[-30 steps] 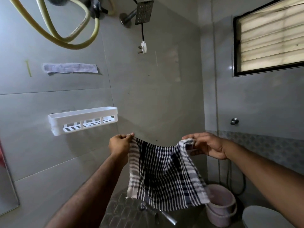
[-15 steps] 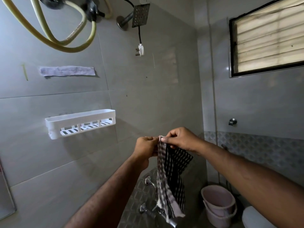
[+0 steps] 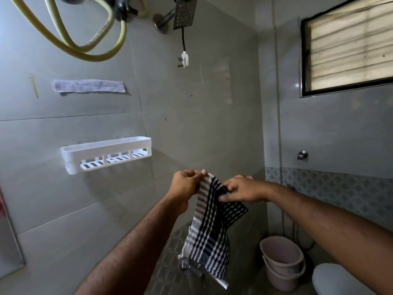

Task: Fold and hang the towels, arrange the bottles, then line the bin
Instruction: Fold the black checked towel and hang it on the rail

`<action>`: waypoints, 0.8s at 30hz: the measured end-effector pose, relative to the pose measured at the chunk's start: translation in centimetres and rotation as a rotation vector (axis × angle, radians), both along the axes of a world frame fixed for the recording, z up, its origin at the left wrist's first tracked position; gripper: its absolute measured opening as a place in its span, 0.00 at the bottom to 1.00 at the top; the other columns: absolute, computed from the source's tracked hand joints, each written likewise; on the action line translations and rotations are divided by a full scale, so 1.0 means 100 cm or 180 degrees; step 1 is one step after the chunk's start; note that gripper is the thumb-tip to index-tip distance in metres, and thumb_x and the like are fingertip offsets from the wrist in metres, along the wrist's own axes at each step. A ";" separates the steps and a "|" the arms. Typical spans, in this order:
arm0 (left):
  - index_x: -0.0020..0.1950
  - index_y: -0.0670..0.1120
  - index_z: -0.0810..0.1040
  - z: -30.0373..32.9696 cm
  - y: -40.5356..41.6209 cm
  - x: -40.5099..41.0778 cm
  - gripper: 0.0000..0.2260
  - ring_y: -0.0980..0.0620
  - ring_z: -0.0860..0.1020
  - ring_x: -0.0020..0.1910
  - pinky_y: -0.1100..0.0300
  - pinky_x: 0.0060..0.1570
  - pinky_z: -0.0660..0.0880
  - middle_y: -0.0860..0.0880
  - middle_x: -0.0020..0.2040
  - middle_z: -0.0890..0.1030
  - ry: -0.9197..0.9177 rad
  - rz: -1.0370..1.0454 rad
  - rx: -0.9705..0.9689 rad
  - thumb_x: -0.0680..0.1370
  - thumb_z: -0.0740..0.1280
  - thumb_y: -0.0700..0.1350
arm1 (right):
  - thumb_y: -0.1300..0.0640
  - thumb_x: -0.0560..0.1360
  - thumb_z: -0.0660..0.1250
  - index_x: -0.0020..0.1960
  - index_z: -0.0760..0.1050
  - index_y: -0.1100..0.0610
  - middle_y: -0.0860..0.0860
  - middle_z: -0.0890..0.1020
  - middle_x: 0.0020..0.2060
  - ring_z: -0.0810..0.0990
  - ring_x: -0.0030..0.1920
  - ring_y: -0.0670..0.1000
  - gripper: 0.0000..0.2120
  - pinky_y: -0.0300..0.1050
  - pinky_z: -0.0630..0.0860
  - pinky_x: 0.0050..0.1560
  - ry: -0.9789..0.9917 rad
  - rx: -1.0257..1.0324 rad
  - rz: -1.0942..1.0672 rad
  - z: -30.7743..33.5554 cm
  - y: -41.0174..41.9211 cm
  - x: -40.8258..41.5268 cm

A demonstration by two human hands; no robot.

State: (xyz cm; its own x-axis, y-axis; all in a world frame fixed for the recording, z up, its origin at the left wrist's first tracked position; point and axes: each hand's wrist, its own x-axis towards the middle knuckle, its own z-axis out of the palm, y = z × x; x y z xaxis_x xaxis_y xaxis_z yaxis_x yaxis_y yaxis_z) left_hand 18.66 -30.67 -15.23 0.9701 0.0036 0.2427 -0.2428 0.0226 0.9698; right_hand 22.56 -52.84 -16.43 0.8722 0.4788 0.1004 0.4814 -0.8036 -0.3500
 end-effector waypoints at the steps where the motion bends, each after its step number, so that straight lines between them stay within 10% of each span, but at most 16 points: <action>1: 0.46 0.37 0.85 0.001 0.006 0.001 0.09 0.50 0.82 0.35 0.56 0.41 0.81 0.44 0.38 0.85 -0.0059 0.0116 -0.0022 0.82 0.70 0.42 | 0.12 0.59 0.55 0.58 0.82 0.43 0.43 0.82 0.62 0.78 0.64 0.49 0.46 0.61 0.66 0.71 -0.0011 -0.0454 -0.0031 -0.008 -0.008 0.004; 7: 0.45 0.40 0.84 -0.006 0.042 0.007 0.08 0.50 0.82 0.37 0.54 0.41 0.81 0.46 0.37 0.85 -0.0304 0.0639 0.0120 0.82 0.69 0.41 | 0.33 0.67 0.77 0.61 0.83 0.48 0.44 0.85 0.58 0.82 0.60 0.45 0.28 0.49 0.75 0.68 0.0520 0.1219 0.0037 -0.007 -0.033 -0.004; 13: 0.50 0.36 0.83 0.022 0.026 0.002 0.10 0.51 0.83 0.34 0.55 0.33 0.82 0.44 0.39 0.86 -0.0535 0.0446 -0.0382 0.83 0.68 0.43 | 0.57 0.65 0.82 0.70 0.70 0.53 0.53 0.83 0.59 0.83 0.60 0.54 0.36 0.52 0.79 0.61 0.1010 0.3142 0.0056 0.016 -0.024 -0.013; 16: 0.49 0.37 0.82 0.040 0.016 0.001 0.09 0.50 0.82 0.33 0.55 0.33 0.81 0.44 0.38 0.85 -0.0664 0.0373 -0.0378 0.83 0.68 0.43 | 0.51 0.69 0.78 0.66 0.77 0.61 0.55 0.87 0.56 0.85 0.58 0.55 0.29 0.56 0.79 0.65 0.1409 0.2366 -0.0203 -0.002 -0.025 -0.020; 20: 0.50 0.42 0.81 0.040 0.023 0.008 0.14 0.51 0.79 0.33 0.57 0.39 0.77 0.46 0.37 0.81 -0.0133 -0.0339 -0.1069 0.83 0.67 0.53 | 0.48 0.73 0.72 0.66 0.78 0.65 0.60 0.85 0.59 0.84 0.60 0.59 0.28 0.58 0.79 0.63 0.1617 0.3621 -0.0314 -0.011 -0.023 -0.021; 24: 0.64 0.46 0.83 -0.026 0.025 -0.002 0.20 0.43 0.84 0.54 0.44 0.58 0.79 0.41 0.59 0.85 0.1213 -0.1520 0.0360 0.82 0.66 0.58 | 0.45 0.80 0.68 0.66 0.79 0.59 0.61 0.84 0.60 0.83 0.61 0.62 0.22 0.61 0.77 0.66 0.1793 0.3798 -0.0316 -0.007 -0.027 -0.026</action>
